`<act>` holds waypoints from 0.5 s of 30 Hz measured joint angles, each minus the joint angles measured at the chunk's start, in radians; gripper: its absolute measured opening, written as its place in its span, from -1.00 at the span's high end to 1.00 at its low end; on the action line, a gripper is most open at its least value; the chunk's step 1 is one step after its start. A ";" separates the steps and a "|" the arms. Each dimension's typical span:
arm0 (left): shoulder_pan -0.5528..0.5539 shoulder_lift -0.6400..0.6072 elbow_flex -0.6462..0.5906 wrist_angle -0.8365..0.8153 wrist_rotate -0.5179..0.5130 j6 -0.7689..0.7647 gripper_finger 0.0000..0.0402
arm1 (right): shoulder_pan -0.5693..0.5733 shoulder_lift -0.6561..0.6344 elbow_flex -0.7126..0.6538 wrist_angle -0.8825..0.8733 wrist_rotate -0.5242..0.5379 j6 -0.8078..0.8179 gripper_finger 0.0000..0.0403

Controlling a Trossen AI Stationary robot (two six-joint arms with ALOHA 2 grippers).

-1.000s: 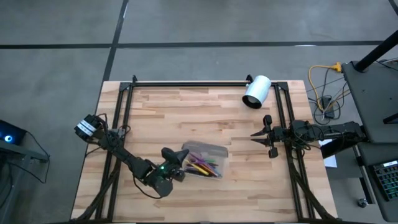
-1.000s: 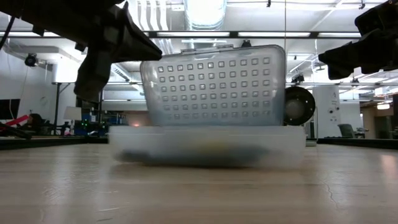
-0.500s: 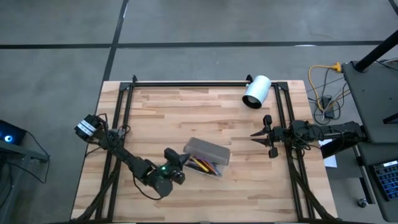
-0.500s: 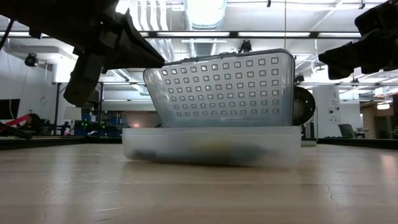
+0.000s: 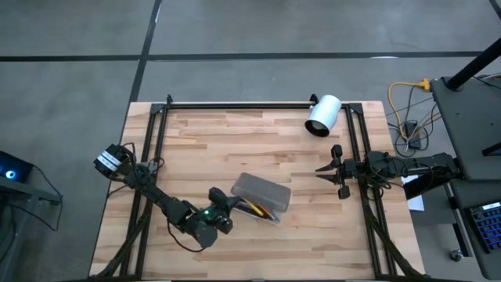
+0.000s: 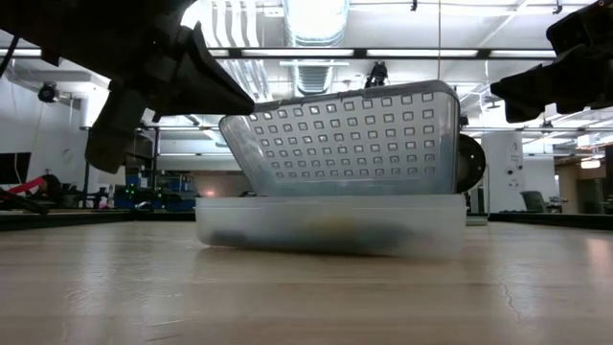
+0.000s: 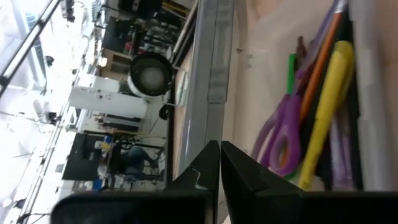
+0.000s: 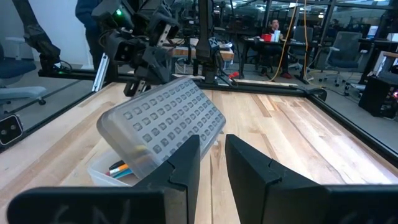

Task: Pick & place school supplies into a supply box
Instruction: Close the white and black supply box

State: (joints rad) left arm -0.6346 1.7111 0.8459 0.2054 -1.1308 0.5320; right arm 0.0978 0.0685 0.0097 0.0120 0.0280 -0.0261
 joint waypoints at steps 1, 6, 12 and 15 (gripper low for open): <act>0.000 0.000 0.000 0.000 0.011 0.000 1.00 | 0.000 0.000 0.000 0.000 0.000 0.000 0.66; 0.000 0.000 0.000 0.000 0.028 -0.003 0.92 | 0.000 0.000 0.000 0.000 0.000 0.000 0.66; 0.001 0.001 0.000 0.000 0.030 -0.009 0.72 | 0.000 0.000 0.000 0.000 0.000 0.000 0.66; 0.001 0.001 0.000 0.000 0.030 -0.012 0.62 | 0.000 0.000 0.000 0.000 0.000 0.000 0.66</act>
State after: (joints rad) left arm -0.6339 1.7119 0.8459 0.2056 -1.1004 0.5197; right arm 0.0982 0.0684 0.0100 0.0120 0.0280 -0.0261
